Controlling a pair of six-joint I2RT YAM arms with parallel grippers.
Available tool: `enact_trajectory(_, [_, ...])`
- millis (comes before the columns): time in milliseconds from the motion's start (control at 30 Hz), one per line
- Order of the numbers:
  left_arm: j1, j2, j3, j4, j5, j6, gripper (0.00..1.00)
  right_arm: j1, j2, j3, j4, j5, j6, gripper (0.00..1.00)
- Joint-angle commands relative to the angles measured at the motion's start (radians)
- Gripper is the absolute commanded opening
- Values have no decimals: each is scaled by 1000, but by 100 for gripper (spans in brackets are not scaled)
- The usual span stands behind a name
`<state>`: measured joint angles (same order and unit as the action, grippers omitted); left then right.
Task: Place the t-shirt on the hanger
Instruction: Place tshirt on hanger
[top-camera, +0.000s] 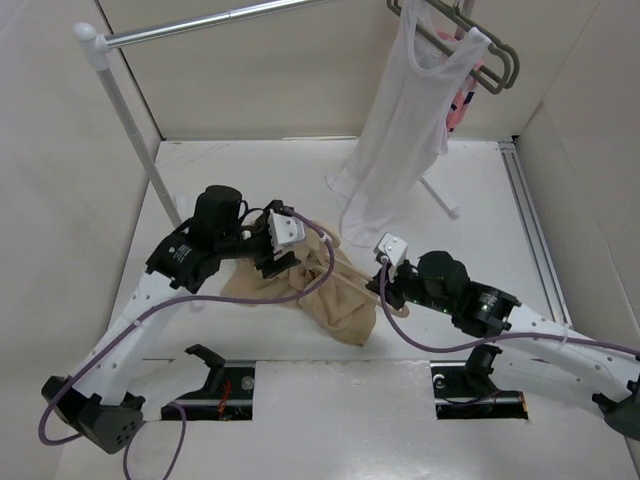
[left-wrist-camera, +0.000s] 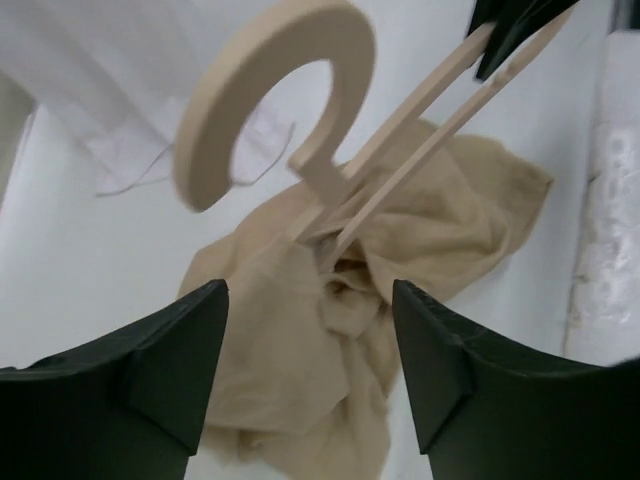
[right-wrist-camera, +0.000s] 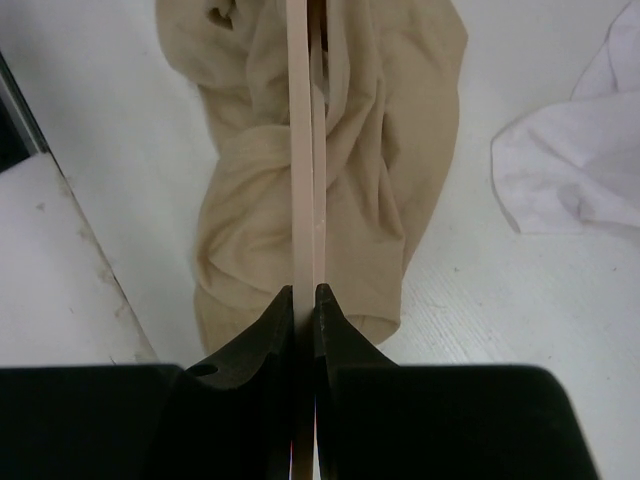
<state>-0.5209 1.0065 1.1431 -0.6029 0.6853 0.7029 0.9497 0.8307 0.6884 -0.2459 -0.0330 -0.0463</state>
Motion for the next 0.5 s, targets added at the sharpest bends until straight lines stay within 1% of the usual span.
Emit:
enact_trajectory(0, [25,-71,-39,20,-154,123,64,6,-37,-35,157,-19,-13,0])
enact_trajectory(67, [64,-100,-86,0,-155,206,73,6,-70,-61,178,-19,-4,0])
enact_trajectory(133, [73,-146,-135,0,-190,318,78,6,-80,-61,178,-19,-4,0])
enact_trajectory(167, [73,-160,-167,18,-207,335,80,6,-81,-61,178,-19,-4,0])
enact_trajectory(200, [73,-184,-243,93,-237,336,85,6,-81,-61,187,-30,-4,0])
enact_trajectory(267, [73,-195,-313,164,-237,374,88,6,-81,-61,188,-48,-13,0])
enact_trajectory(300, [73,-195,-362,196,-225,374,88,6,-71,-61,197,-57,-13,0])
enact_trajectory(333, [73,-186,-381,289,-216,363,93,6,-61,-52,197,-58,-13,0])
enact_trajectory(367, [73,-177,-391,340,-205,339,95,6,-61,-52,197,-73,-13,0])
enact_trajectory(433, [73,-146,-391,440,-205,284,98,6,-51,-52,197,-87,-23,0])
enact_trajectory(467, [73,-105,-376,454,-205,283,100,6,-51,-52,197,-97,-23,0])
